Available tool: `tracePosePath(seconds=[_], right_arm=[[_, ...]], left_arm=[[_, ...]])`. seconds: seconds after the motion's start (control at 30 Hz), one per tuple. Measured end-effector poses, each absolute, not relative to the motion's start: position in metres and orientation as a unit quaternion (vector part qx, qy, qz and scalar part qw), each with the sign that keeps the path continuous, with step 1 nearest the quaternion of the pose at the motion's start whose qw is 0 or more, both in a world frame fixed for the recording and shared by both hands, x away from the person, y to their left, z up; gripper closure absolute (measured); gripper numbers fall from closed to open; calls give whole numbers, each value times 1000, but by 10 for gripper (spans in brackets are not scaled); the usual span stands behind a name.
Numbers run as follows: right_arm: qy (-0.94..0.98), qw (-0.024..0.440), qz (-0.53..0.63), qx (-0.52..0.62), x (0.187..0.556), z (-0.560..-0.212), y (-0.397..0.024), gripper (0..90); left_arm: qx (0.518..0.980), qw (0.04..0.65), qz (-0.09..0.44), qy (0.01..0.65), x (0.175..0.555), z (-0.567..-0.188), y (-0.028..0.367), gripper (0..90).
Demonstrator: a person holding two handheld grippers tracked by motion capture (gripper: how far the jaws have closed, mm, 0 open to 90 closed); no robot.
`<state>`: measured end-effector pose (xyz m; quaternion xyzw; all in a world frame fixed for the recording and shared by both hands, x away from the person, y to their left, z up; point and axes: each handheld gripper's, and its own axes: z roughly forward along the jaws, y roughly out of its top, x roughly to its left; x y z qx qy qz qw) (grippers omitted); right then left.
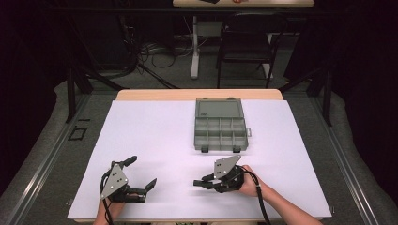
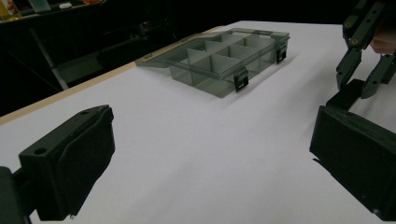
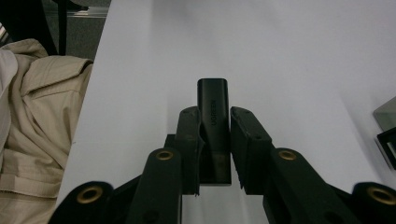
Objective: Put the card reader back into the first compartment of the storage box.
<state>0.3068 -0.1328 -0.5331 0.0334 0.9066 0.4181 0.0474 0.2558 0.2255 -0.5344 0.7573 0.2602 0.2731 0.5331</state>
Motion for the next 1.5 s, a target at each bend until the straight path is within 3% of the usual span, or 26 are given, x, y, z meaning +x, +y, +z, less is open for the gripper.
tracePosePath(seconds=[1.5], right_arm=[[892,98,434,84,317,-506,-162,738]], left_arm=[[755,534,275,261,255,-534,226,1]])
